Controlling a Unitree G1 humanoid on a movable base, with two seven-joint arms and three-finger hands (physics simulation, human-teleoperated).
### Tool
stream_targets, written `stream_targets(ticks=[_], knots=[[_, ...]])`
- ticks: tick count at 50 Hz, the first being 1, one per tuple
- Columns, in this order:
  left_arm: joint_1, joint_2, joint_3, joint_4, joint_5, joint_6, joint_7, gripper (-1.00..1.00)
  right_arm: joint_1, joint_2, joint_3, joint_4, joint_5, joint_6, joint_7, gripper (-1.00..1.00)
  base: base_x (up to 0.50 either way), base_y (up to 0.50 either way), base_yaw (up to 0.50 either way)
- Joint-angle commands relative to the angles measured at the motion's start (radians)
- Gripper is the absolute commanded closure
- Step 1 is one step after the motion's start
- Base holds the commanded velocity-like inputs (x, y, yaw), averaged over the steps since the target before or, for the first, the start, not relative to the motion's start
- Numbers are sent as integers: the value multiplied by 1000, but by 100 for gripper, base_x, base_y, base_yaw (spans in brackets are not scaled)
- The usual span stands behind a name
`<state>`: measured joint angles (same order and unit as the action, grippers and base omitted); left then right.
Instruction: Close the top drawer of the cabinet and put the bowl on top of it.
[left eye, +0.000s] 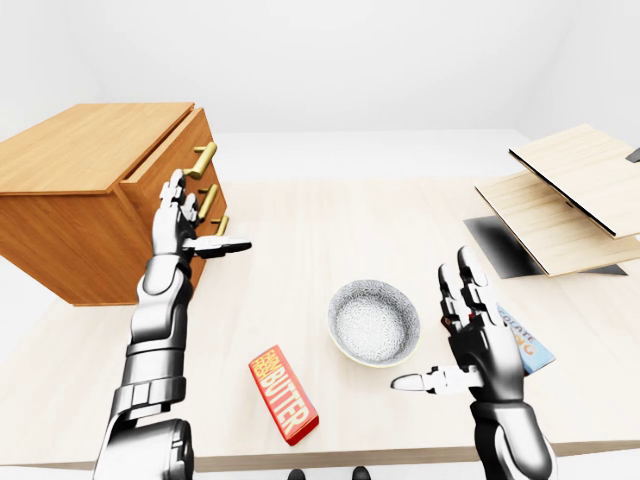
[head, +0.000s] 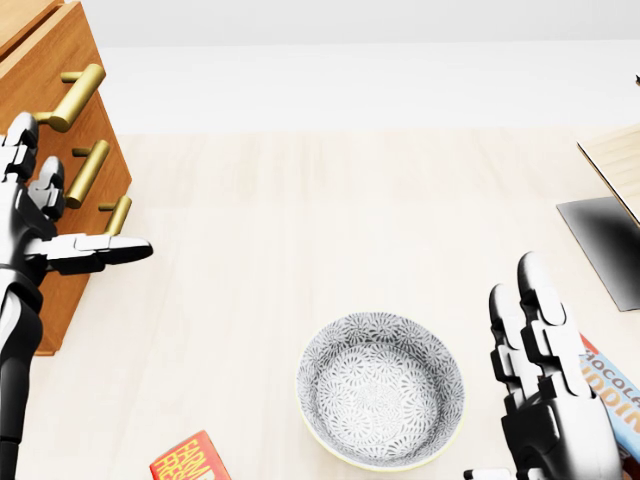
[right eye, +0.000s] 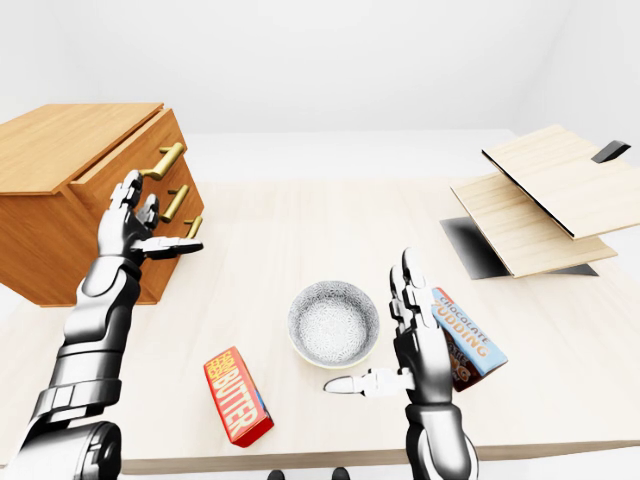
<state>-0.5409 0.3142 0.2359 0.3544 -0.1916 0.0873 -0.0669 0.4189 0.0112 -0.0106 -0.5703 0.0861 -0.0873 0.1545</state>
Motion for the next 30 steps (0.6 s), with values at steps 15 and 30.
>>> stream_targets(ticks=[15,30], knots=[[-39,42,18,150,-80,0,14,-100,-9,-1,-4,8,-1,0,-6,-100,0,0,0],[-36,58,26,134,-105,0,16,-100,-4,-1,4,12,-6,0,-7,-100,0,0,0]])
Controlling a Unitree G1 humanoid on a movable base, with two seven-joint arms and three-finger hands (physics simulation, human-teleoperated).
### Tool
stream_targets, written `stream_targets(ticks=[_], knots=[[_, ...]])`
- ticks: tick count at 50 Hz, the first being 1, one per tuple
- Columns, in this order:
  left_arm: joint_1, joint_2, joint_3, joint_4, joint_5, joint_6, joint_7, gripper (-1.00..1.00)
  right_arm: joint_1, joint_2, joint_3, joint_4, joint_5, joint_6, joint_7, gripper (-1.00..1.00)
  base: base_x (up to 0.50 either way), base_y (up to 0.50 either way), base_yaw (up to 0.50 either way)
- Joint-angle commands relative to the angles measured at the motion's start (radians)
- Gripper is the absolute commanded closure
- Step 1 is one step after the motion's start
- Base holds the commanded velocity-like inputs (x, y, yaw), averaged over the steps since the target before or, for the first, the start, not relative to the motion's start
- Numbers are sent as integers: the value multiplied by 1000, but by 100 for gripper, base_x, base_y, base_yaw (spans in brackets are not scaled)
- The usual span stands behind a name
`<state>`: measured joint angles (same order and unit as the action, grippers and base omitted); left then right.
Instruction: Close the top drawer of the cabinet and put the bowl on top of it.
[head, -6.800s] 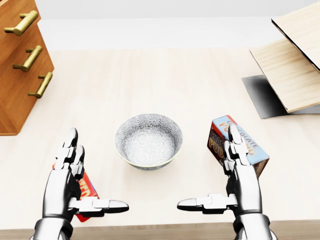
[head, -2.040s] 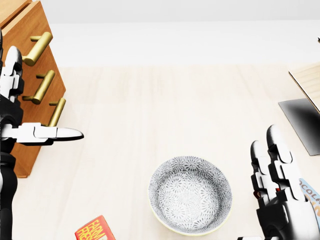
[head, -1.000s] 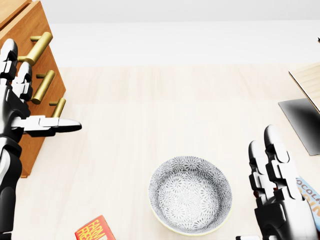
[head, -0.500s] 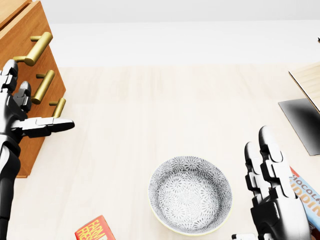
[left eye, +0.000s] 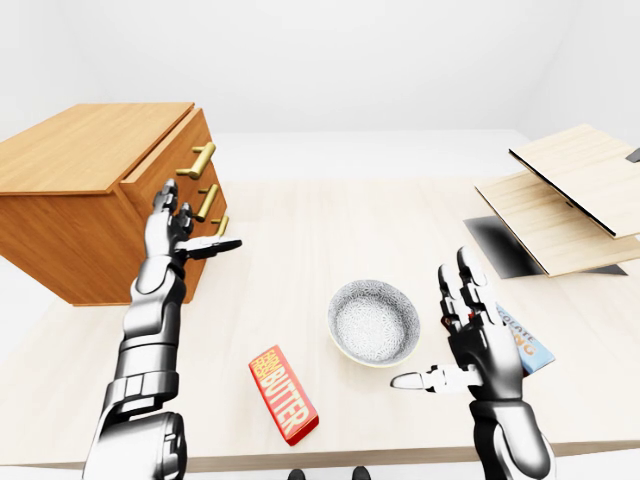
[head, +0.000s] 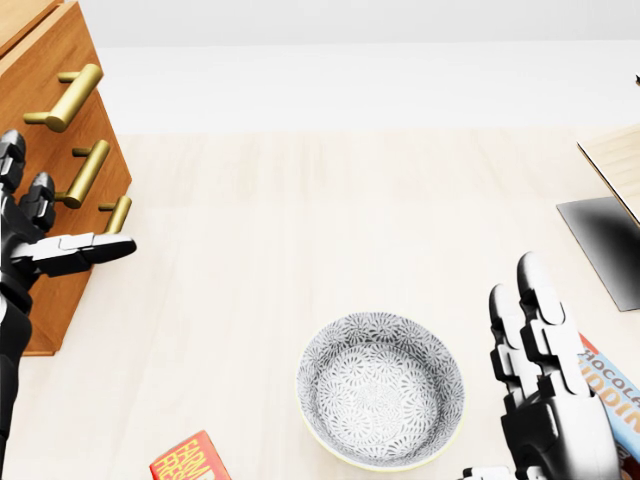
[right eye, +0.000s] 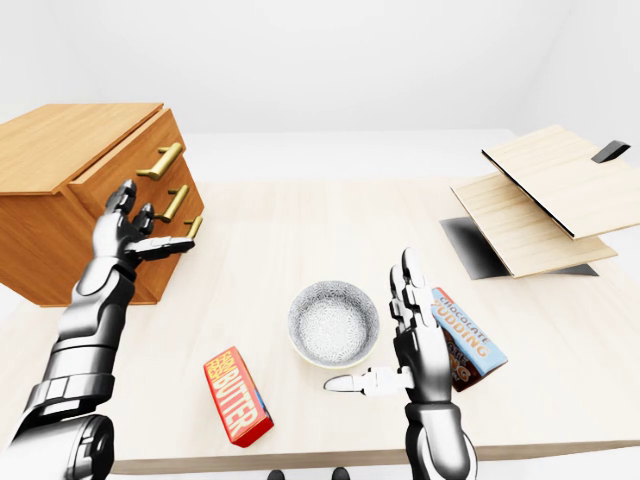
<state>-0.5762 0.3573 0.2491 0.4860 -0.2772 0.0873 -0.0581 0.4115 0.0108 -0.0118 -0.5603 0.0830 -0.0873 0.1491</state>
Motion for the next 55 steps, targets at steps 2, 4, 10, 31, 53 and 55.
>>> stream_targets(ticks=[2,4,10,31,53,55], knots=[[0,17,15,-1,-23,0,8,-100,5,-2,4,-1,-1,0,-2,-100,0,0,0],[0,20,18,-3,-28,0,7,-100,4,-2,4,0,0,0,-2,-100,0,0,0],[-8,25,19,26,-36,0,-1,-100,2,-2,5,5,-1,0,-2,-100,0,0,0],[-7,49,41,15,-93,0,4,-100,9,0,-2,-4,5,0,5,-100,0,0,0],[4,93,88,-11,-206,0,71,-100,14,0,0,-17,5,0,4,-100,0,0,0],[10,96,95,-20,-224,0,78,-100,15,0,1,-17,5,0,4,-100,0,0,0]])
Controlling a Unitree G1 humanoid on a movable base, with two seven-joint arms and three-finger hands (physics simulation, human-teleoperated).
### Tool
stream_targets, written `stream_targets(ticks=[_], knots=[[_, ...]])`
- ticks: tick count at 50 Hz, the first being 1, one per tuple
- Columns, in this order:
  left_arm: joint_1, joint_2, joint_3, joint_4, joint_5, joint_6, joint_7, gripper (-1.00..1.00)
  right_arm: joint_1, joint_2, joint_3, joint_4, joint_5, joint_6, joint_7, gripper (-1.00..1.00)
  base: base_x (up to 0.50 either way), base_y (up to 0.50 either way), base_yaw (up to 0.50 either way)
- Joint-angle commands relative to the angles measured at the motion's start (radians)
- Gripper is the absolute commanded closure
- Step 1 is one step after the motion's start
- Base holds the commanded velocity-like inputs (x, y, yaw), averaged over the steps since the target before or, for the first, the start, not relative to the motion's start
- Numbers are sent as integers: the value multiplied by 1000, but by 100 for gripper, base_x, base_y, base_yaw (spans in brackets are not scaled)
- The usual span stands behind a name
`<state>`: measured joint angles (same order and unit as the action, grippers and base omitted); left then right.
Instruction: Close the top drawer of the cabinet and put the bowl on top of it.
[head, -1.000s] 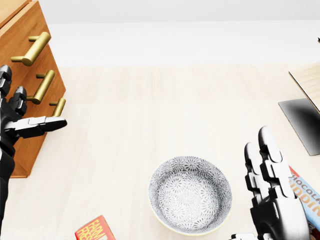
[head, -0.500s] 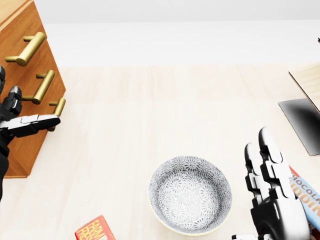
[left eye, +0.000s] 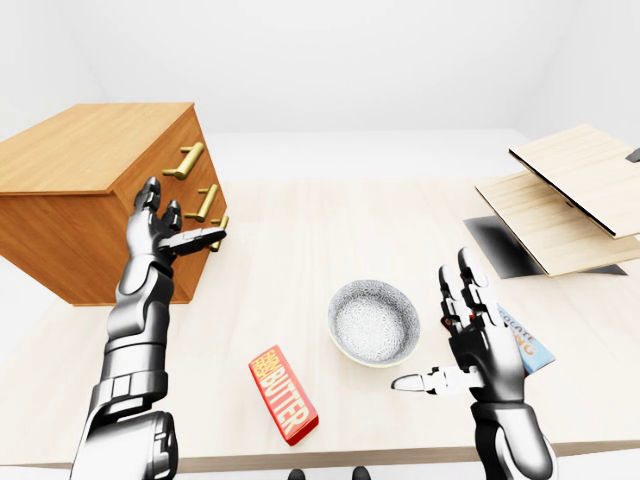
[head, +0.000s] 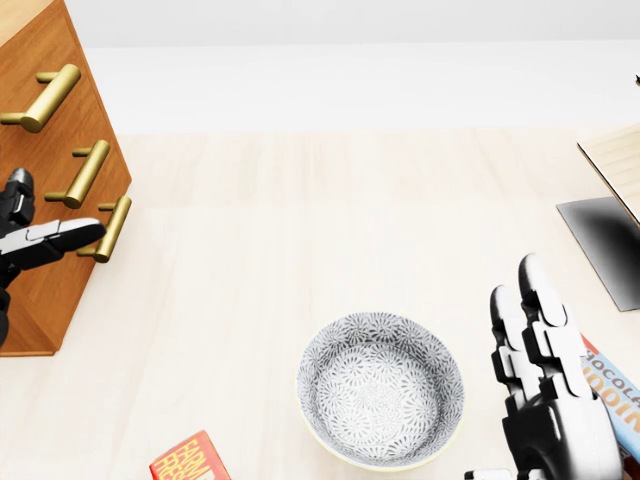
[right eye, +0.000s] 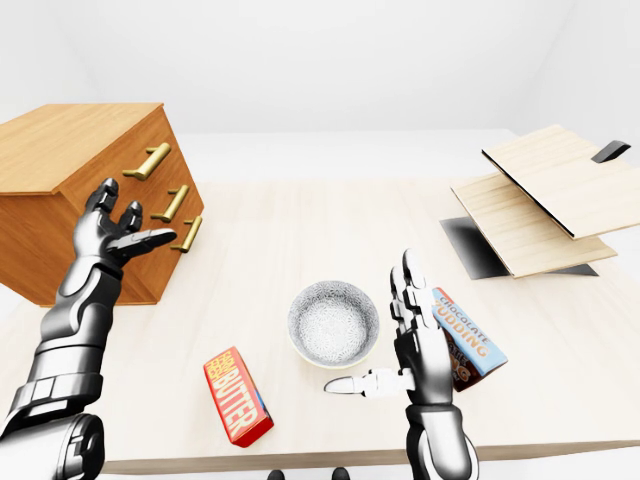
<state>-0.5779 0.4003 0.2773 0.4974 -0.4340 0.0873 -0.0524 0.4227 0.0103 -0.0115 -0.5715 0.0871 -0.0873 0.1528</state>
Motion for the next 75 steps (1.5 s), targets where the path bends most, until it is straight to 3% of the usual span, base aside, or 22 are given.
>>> stream_targets(ticks=[1,21,27,35,48,59,64,67,69,71,75], knots=[[15,54,66,-36,-73,0,73,-100,4,0,1,-6,1,0,1,-100,0,0,0],[32,45,54,-45,-83,0,75,-100,4,-2,6,-2,-2,0,-3,-100,0,0,0],[105,7,48,-196,-76,0,80,-100,3,-1,5,-1,-2,0,-3,-100,0,0,0],[234,-61,53,-583,-65,0,102,-100,-5,-1,1,4,-1,0,-3,-100,0,0,0],[320,-152,27,-846,-37,0,62,-100,-4,0,1,8,-3,0,-2,-100,0,0,0],[382,-235,-98,-960,169,0,-12,-100,5,0,-2,-9,4,0,2,-100,0,0,0],[447,-278,-199,-1049,336,0,-52,-100,7,3,-9,-18,10,0,7,-100,0,0,0],[483,-307,-231,-1081,416,0,-76,-100,3,4,-10,-15,9,0,7,-100,0,0,0],[483,-314,-229,-1082,425,0,-83,-100,2,4,-11,-15,9,0,8,-100,0,0,0],[520,-330,-267,-1137,487,0,-85,-100,6,5,-11,-19,10,0,9,-100,0,0,0],[559,-358,-302,-1204,522,0,-108,-100,9,6,-14,-25,13,0,11,-100,0,0,0]])
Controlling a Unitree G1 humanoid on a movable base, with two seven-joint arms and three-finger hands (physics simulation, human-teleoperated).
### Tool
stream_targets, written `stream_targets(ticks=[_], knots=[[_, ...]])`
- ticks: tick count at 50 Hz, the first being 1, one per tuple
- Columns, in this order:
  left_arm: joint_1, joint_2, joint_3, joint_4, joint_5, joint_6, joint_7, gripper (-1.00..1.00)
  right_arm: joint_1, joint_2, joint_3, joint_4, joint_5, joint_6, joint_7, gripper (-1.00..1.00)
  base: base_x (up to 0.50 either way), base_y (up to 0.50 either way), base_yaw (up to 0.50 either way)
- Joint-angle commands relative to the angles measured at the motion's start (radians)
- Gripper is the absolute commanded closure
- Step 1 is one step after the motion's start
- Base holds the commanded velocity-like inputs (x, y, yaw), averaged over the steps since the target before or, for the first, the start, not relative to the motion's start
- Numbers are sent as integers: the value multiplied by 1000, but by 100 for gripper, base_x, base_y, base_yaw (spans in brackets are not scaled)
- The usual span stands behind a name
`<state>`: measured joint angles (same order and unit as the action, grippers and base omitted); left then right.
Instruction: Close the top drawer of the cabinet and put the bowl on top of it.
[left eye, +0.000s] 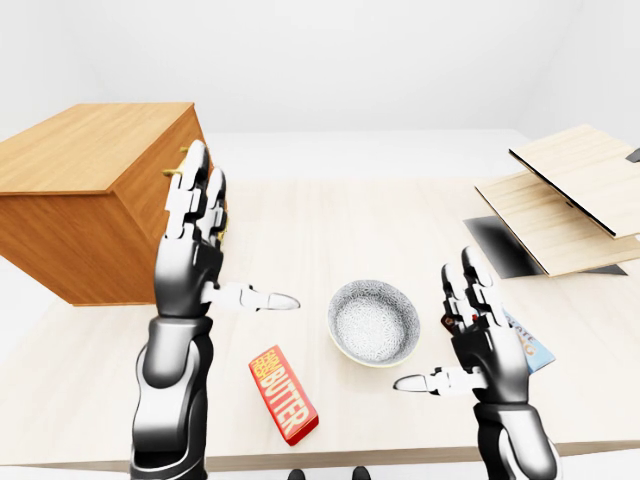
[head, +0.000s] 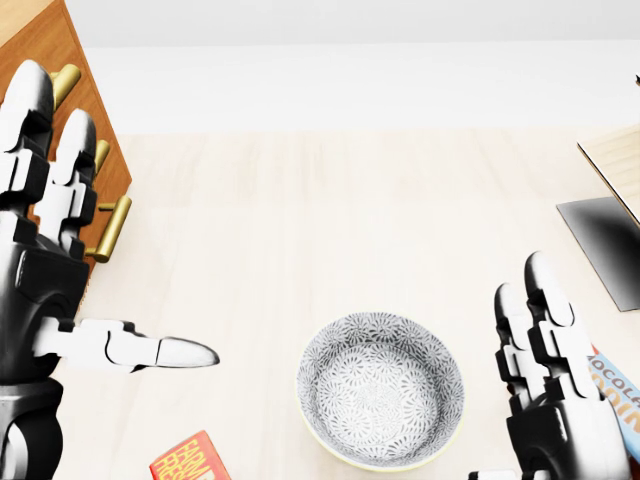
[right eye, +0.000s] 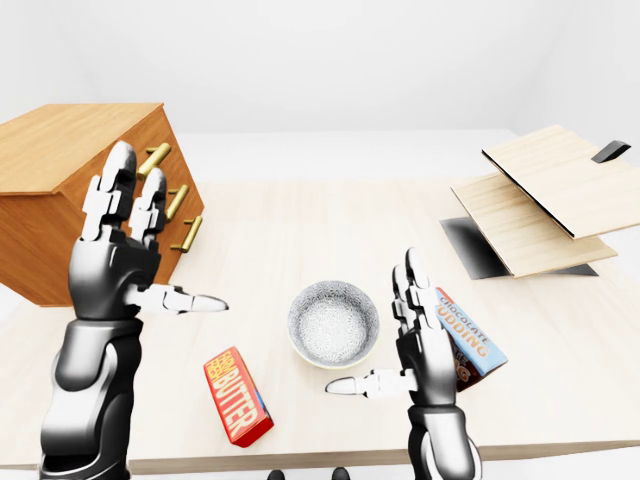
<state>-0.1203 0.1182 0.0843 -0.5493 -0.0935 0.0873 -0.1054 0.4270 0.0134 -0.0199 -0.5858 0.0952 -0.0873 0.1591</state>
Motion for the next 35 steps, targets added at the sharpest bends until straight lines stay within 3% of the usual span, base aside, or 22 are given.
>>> stream_targets(ticks=[1,8,14,25,35], knots=[[107,-79,-116,-161,189,0,-58,-100,6,3,-6,-12,5,0,5,-100,0,0,0],[162,-96,-183,-220,257,0,-50,-100,29,7,-15,-45,18,0,18,-100,0,0,0],[181,-100,-255,-234,377,0,-10,-100,45,16,-38,-78,40,0,35,-100,0,0,0],[180,-115,-295,-254,424,0,-6,-100,136,56,-78,-164,78,0,84,-100,0,0,0],[189,-106,-361,-291,510,0,-9,-100,183,128,-174,-252,153,0,167,-100,0,0,0]])
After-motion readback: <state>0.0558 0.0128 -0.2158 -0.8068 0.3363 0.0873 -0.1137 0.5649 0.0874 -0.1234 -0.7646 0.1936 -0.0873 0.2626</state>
